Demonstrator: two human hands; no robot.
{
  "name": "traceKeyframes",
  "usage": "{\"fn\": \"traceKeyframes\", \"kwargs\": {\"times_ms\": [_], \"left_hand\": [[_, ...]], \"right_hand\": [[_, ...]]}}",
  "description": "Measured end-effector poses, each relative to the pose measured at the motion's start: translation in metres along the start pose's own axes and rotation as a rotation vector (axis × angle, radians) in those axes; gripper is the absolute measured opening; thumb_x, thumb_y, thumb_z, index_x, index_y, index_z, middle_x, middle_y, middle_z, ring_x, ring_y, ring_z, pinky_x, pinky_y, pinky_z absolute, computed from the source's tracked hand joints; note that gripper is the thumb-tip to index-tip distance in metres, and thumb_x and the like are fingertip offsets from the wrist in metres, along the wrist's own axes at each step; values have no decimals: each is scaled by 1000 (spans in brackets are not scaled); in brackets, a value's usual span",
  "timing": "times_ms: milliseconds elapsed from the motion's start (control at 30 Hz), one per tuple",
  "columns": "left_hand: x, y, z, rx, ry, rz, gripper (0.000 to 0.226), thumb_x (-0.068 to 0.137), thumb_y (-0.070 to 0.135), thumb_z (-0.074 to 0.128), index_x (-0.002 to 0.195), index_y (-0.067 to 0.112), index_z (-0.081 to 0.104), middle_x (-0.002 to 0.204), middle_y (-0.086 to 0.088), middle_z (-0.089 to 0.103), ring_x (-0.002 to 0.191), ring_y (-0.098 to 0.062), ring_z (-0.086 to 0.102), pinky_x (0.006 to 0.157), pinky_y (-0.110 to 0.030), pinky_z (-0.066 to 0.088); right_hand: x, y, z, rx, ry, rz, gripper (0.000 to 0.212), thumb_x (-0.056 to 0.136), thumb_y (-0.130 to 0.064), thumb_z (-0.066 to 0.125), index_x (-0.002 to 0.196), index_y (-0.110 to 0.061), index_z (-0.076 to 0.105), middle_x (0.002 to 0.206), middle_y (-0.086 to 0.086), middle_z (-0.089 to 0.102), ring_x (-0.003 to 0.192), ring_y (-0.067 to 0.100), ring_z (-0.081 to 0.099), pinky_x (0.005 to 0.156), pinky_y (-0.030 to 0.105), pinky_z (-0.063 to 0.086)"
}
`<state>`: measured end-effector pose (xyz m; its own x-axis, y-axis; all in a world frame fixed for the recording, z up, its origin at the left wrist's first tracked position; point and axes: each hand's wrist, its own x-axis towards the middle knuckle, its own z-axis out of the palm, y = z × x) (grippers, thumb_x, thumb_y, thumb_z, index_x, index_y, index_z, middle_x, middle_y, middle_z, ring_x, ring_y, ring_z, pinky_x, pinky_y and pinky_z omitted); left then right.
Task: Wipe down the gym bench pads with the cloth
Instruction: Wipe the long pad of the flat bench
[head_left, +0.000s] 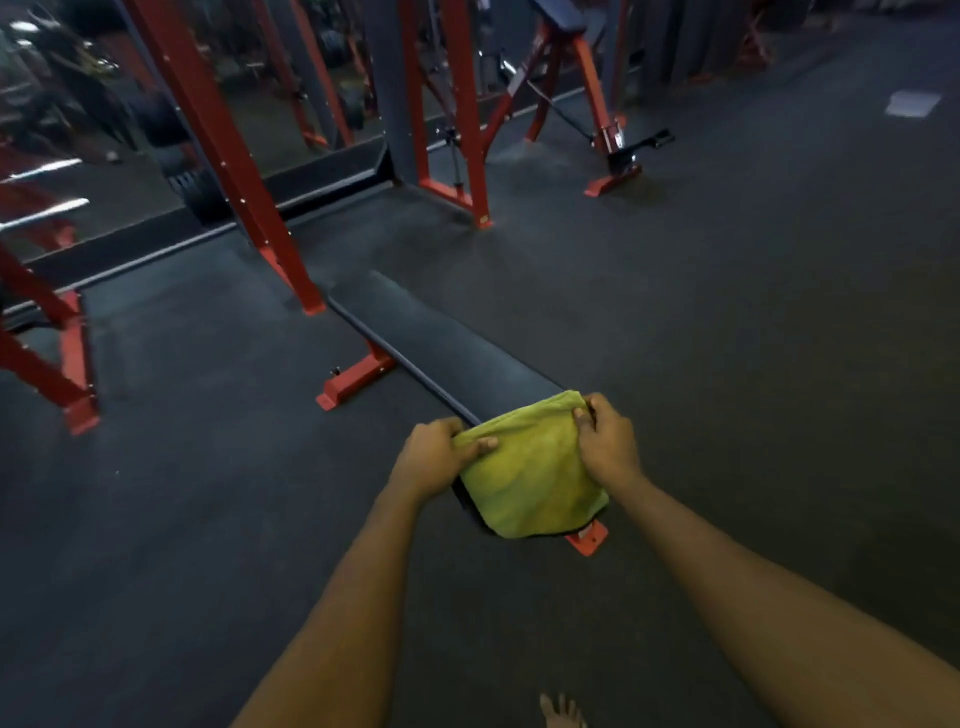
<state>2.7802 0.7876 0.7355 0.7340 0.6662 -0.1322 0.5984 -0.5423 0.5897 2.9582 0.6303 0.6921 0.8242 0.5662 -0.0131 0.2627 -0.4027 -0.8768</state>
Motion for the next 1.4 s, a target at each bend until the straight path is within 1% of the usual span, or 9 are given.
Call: {"fn": "traceKeyframes", "kwargs": {"times_ms": [167, 433, 600, 733, 833, 933, 1033, 1267, 1400], "left_hand": [[103, -45, 12, 70, -273, 59, 39, 86, 53, 69, 76, 17, 57, 71, -2, 62, 70, -20, 61, 65, -42, 47], [286, -144, 103, 174, -591, 184, 25, 96, 39, 59, 85, 18, 51, 87, -11, 69, 83, -26, 64, 61, -30, 32], [356, -202, 170, 236, -781, 269, 23, 99, 36, 55, 85, 18, 49, 92, -11, 67, 86, -28, 63, 64, -35, 43], [405, -232, 214, 258, -635, 379, 20, 97, 35, 54, 104, 18, 62, 102, -10, 64, 96, -30, 58, 74, -40, 48], [433, -255, 243, 284, -322, 416, 25, 97, 23, 55, 116, 11, 65, 129, -10, 60, 115, -32, 53, 88, -44, 49], [438, -279, 255, 314, -192, 413, 32, 101, 22, 48, 130, 11, 59, 143, -8, 52, 126, -28, 48, 94, -46, 46], [434, -297, 261, 353, -190, 473, 43, 102, 29, 41, 141, 15, 52, 150, -6, 46, 133, -26, 44, 100, -46, 43], [429, -297, 261, 282, -211, 424, 47, 103, 34, 36, 146, 19, 46, 156, -2, 41, 142, -22, 36, 109, -45, 38], [431, -300, 262, 246, -187, 438, 45, 102, 30, 37, 143, 18, 50, 153, 0, 44, 140, -20, 38, 105, -42, 37]], "right_hand": [[64, 26, 46, -33, 63, 173, 7, 100, -15, 59, 97, -10, 63, 79, 8, 66, 75, 25, 61, 63, 32, 35], [147, 107, 172, -176, 317, 465, 2, 93, -23, 63, 95, -22, 64, 86, 2, 71, 87, 30, 67, 84, 46, 50], [188, 158, 233, -301, 444, 567, 32, 87, -31, 54, 107, -14, 72, 98, 9, 73, 94, 33, 67, 86, 45, 52], [239, 189, 255, -407, 544, 504, 36, 91, -26, 62, 126, -21, 68, 120, 9, 67, 114, 35, 59, 89, 45, 45], [262, 218, 303, -604, 502, 792, 78, 86, -65, 60, 155, -36, 35, 165, 9, 26, 150, 36, 23, 105, 63, 30], [254, 230, 362, -640, 442, 955, 101, 78, -90, 41, 161, -41, 10, 170, 12, -9, 155, 42, -5, 110, 76, 13], [245, 246, 367, -677, 508, 979, 86, 87, -85, 30, 160, -44, 11, 171, 10, -7, 155, 41, -4, 109, 78, 14], [335, 312, 254, -605, 465, 904, 62, 100, -65, 24, 158, -45, 16, 171, 0, 5, 155, 40, 7, 112, 74, 19], [338, 282, 307, -888, 240, 596, 62, 101, -60, 21, 159, -41, 16, 171, -4, 9, 156, 39, 6, 114, 74, 7]]}}
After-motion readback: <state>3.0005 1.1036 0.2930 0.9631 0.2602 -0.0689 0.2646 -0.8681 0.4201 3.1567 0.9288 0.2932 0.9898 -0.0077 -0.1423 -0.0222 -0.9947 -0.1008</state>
